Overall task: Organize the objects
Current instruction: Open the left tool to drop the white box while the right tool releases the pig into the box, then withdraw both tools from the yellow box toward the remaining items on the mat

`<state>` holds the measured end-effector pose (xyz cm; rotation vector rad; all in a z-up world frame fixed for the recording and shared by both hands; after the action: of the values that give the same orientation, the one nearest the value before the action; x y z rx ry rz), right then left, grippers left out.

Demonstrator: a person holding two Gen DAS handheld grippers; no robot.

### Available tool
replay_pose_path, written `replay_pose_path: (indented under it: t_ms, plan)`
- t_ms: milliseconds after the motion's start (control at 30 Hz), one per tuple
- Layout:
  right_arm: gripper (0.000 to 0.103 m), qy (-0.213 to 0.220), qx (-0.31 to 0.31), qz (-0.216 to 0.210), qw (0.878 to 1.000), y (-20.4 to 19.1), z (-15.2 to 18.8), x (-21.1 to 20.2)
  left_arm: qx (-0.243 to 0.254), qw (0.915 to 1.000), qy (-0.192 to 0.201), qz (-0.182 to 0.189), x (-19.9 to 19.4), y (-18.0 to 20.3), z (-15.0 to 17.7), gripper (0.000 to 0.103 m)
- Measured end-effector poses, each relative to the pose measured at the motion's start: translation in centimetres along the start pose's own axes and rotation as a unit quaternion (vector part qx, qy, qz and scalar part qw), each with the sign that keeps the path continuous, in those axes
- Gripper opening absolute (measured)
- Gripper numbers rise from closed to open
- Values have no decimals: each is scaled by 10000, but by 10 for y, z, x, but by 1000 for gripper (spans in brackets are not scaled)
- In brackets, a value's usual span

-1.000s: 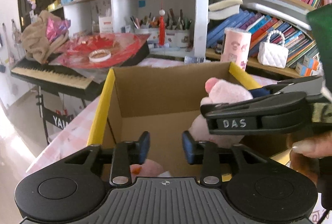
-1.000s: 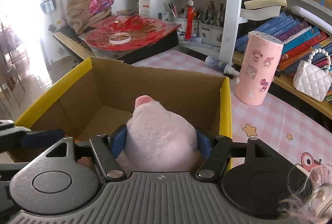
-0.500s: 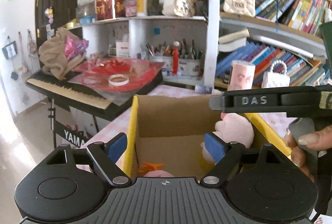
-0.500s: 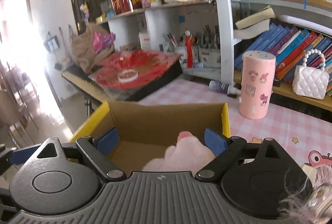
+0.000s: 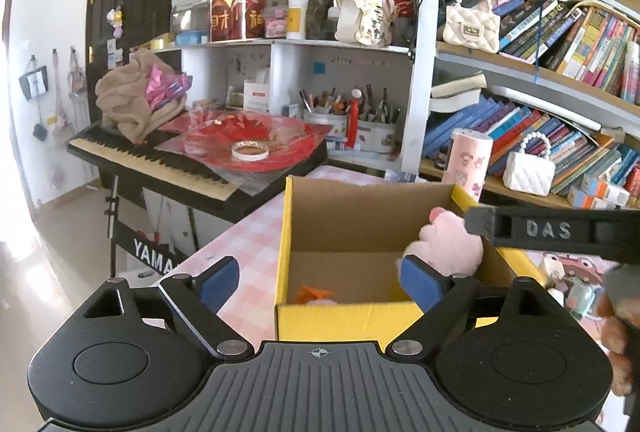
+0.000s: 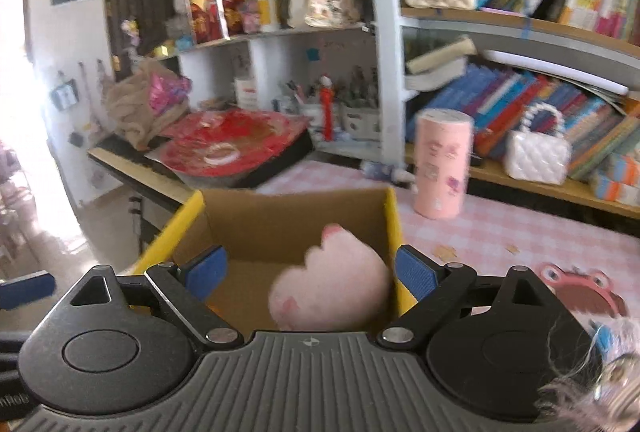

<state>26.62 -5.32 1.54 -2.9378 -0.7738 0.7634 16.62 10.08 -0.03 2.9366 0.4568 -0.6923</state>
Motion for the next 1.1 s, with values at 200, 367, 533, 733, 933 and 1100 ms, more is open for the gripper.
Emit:
replay_pose_path:
  t_ms: [200,367,533,733,933,1100]
  plan:
    - [94,-280,1,482,9984,-1,36,-30,186,9997,-154,19,-13,-2,15,93]
    - [94,-480,265,903,9944,-5,74,-51,163,9993,-333,48,-24,-6,30,95]
    - [94,-653,138,1148,9911,-14,99,-64,303,9982,-515,90,-33,-5,46,95]
    - [94,-697,154,1193,9903,-22,112,-80,348,9974,-626,127,-48,-9,62,95]
    - [94,-759,130,1337,9880,-26,131,-101,458,9947,-872,298,-57,-5,80,95]
    - [94,-813,301,1578,9837,-19,148,-120,651,9920,-961,497,-67,2,92,95]
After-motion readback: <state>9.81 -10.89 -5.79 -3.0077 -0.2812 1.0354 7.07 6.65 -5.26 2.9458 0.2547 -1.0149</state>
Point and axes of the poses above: each gripper's, at about its wrist camera, not at the fingertips, and x roughly the way its jaws point, y to its right, z to its underside, the point moved 7 cm from there along x, roughly the way its jaws point, and after that the axes turned 4 degrees about -z, right-handed, at the moved point
